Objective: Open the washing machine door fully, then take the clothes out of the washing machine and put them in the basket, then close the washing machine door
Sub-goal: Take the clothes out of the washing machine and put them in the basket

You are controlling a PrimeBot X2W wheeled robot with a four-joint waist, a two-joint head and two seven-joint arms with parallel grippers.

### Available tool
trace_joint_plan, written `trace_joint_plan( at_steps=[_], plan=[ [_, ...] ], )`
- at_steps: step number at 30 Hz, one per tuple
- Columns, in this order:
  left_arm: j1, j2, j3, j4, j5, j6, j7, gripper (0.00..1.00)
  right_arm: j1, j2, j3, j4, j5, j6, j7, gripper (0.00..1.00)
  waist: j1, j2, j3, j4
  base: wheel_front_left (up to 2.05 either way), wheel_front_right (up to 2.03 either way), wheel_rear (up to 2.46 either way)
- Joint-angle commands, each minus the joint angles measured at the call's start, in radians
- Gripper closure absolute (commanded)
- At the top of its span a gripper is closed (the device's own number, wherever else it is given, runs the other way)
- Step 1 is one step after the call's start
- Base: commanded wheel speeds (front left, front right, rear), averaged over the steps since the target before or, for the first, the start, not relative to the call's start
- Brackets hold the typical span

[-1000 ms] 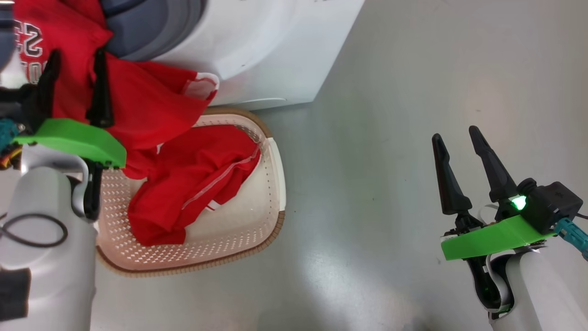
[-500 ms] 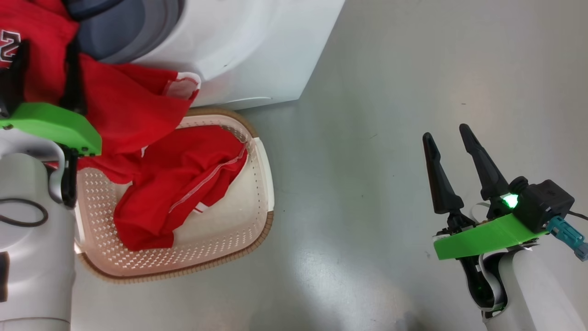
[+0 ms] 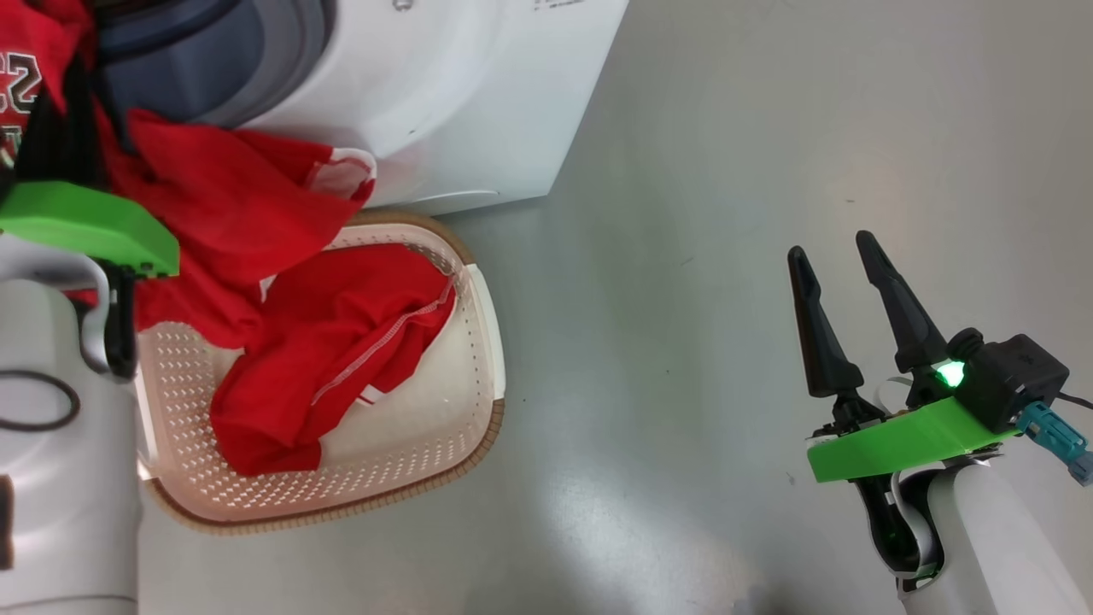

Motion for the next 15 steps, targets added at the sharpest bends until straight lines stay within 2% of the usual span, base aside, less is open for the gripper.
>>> trace_joint_plan(
  at_steps=[1, 11, 15],
  plan=[
    [0.046, 0.030, 0.035, -0.046, -0.016, 0.001, -0.004, 1.00, 0.018, 0.002, 0.015, -0.018, 0.000, 0.007, -0.006, 0.00, -0.0001, 0.0000, -0.008, 0.008, 0.00, 0.00, 0.00],
    [0.223, -0.043, 0.093, -0.228, -0.053, -0.010, -0.004, 1.00, 0.033, 0.003, 0.004, -0.018, 0.001, 0.007, -0.006, 0.00, -0.0001, 0.0000, -0.040, 0.042, 0.00, 0.00, 0.00],
    [0.304, -0.068, 0.055, -0.280, -0.076, -0.010, -0.004, 1.00, 0.038, 0.003, -0.003, -0.016, 0.001, 0.007, -0.006, 0.00, -0.0001, 0.0000, -0.049, 0.057, 0.00, 0.00, 0.00]
  ],
)
